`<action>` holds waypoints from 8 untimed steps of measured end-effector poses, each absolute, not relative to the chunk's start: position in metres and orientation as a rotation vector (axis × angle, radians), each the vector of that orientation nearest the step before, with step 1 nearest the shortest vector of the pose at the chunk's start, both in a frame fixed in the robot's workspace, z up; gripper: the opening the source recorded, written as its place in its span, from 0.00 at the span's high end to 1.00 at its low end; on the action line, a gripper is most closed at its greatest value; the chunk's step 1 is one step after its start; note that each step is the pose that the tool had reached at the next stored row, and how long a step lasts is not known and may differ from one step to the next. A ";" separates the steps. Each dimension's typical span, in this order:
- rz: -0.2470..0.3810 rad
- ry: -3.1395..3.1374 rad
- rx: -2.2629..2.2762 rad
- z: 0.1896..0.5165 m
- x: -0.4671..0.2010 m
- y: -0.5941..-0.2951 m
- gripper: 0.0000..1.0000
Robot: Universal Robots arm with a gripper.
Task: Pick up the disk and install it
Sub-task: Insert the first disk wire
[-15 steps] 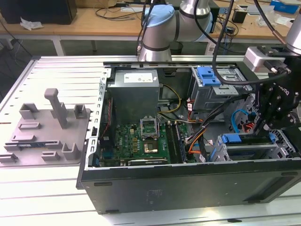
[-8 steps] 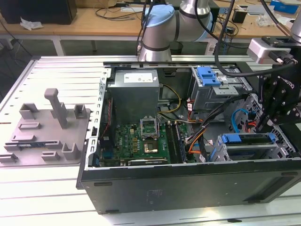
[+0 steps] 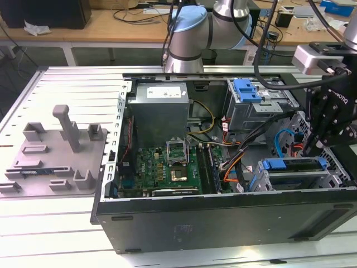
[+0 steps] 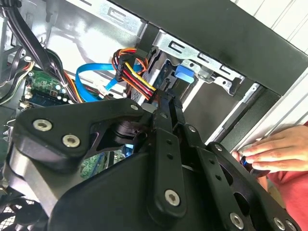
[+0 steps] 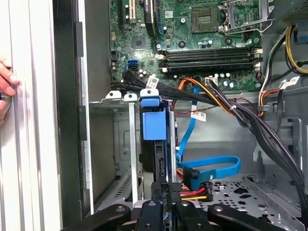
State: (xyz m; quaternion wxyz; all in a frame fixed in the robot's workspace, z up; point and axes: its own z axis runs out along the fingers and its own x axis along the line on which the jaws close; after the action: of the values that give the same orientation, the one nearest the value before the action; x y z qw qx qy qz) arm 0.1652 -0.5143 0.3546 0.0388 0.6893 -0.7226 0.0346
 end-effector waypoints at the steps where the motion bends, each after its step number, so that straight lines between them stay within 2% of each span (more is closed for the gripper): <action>1: 0.106 -2.216 2.113 0.355 0.165 -0.514 0.83; 8: 0.106 -2.216 2.114 0.354 0.165 -0.514 0.83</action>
State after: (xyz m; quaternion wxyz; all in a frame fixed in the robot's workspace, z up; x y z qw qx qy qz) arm 0.1653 -0.5136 0.3537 0.0388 0.6893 -0.7226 0.0347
